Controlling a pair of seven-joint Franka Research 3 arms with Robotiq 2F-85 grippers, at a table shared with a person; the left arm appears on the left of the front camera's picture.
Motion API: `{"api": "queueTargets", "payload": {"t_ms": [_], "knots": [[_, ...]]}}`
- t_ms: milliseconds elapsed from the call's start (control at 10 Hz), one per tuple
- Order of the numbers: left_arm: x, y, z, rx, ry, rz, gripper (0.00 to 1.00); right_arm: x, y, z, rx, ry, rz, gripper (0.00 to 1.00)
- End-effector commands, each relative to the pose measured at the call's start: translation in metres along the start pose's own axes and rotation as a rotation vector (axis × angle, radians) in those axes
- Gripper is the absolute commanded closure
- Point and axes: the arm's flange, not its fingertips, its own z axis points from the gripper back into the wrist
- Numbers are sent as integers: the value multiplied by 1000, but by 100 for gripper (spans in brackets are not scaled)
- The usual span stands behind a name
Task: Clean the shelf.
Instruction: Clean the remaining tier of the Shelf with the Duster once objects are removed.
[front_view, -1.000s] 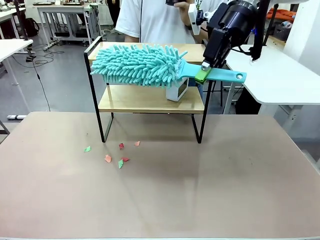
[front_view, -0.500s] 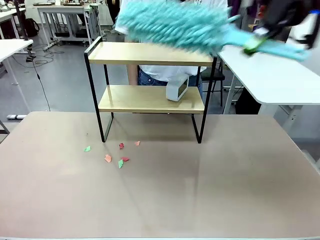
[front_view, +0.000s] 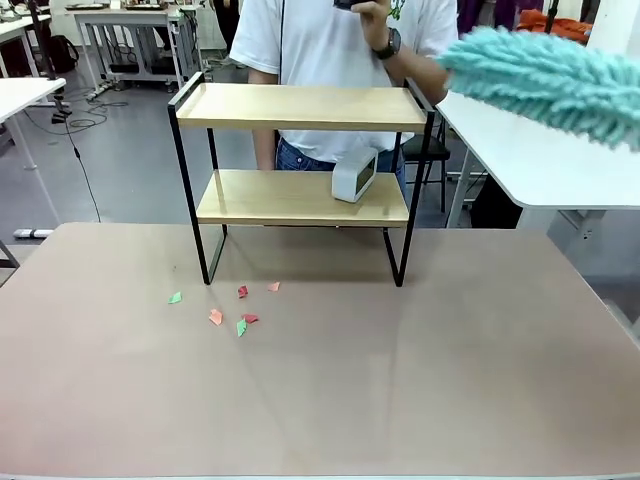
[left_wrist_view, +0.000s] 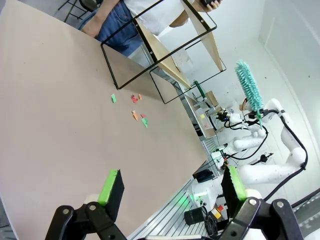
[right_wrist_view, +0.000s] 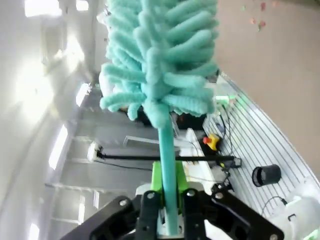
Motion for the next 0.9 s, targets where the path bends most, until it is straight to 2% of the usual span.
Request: {"api": "queueTargets", "payload": {"t_ms": [0,300,400,500,600,800], "knots": [[1,0,-1,-14,-17,-22,0,-7,-62,19,115,-125,-74,88],[1,0,-1,-14,-17,-22,0,-33,-153,12,213,-100,-120,88],[1,0,-1,-14,-17,-22,0,-37,-170,7,224,-101,-124,88],[1,0,-1,-14,-17,-22,0,-36,-179,3,226,-121,-106,88],[1,0,-1,-14,-17,-22,0,-37,-169,4,227,-119,-158,88],[1,0,-1,-14,-17,-22,0,-37,-169,4,227,-119,-158,88]]}}
